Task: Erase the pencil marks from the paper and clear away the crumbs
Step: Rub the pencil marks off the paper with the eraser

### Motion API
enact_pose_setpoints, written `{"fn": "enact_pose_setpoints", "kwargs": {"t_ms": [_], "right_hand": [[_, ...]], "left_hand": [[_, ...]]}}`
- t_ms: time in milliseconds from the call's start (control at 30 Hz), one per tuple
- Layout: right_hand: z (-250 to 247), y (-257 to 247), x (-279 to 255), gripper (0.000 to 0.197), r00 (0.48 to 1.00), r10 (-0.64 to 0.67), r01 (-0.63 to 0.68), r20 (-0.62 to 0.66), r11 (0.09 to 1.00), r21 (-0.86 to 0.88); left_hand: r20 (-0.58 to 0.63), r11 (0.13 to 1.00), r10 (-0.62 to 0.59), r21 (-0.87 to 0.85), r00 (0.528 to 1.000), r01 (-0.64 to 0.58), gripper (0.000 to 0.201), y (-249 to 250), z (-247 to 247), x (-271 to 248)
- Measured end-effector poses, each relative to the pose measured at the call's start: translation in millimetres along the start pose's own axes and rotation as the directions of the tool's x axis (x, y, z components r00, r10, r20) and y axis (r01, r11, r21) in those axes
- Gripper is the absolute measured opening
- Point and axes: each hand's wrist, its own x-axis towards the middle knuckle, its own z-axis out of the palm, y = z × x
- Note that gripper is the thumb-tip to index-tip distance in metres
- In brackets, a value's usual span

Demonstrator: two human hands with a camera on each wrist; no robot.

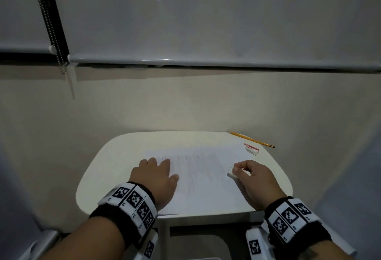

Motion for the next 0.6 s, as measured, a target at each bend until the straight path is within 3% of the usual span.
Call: {"fn": "enact_pose_setpoints", "kwargs": {"t_ms": [100, 200, 300, 500, 600], "right_hand": [[5, -1, 4, 0.008, 0.990, 0.130, -0.140, 0.060, 0.970, 0.198], [2, -17, 2, 0.010, 0.948, 0.216, -0.294, 0.233, 0.874, 0.387], [-9, -35, 4, 0.011, 0.920, 0.173, -0.281, 0.353, 0.917, 0.283], [-21, -74, 24, 0.015, 0.932, 0.080, -0.173, 0.355, 0.956, 0.239], [-17, -70, 26, 0.016, 0.916, 0.113, -0.135, 0.385, 0.990, 0.030]], "left_hand": [[0.140, 0.988, 0.152, -0.016, 0.978, -0.151, 0.073, 11, 1, 9], [0.202, 0.980, 0.197, -0.038, 0.959, -0.193, 0.083, 22, 6, 11], [0.179, 0.988, 0.155, -0.006, 0.972, -0.156, 0.090, 27, 13, 11], [0.194, 0.984, 0.170, 0.016, 0.966, -0.176, 0.091, 25, 13, 8], [0.214, 0.977, 0.206, 0.015, 0.955, -0.214, 0.089, 20, 11, 3]]}}
